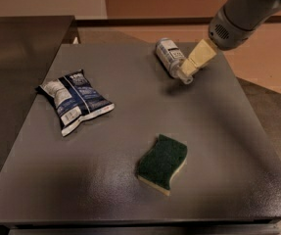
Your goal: Move blue plastic bottle near blue chip bag
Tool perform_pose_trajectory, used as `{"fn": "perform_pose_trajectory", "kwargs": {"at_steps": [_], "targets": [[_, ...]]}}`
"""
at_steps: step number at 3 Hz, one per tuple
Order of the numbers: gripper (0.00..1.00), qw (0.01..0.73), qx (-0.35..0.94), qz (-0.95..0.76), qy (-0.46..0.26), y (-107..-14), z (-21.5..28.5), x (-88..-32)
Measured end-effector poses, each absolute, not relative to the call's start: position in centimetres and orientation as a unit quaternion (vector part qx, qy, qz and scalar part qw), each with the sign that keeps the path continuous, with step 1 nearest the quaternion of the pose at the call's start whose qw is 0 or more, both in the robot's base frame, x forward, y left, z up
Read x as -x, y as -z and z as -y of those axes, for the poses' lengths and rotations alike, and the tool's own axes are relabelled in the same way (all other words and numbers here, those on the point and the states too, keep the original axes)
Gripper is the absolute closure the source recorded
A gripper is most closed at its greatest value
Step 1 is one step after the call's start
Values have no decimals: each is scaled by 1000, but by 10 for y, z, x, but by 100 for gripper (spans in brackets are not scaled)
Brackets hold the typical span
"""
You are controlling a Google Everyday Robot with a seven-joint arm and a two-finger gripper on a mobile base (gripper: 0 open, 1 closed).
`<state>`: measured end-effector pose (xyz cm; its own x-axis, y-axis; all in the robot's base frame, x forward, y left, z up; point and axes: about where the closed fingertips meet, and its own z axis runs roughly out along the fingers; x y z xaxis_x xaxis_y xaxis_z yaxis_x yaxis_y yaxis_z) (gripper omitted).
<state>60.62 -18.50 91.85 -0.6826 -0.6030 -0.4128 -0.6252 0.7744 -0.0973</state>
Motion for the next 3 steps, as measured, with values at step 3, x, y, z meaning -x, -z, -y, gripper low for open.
{"fn": "perform_pose_trajectory", "kwargs": {"at_steps": [3], "targets": [[0, 169, 202, -965, -18, -865, 158, -684]]}}
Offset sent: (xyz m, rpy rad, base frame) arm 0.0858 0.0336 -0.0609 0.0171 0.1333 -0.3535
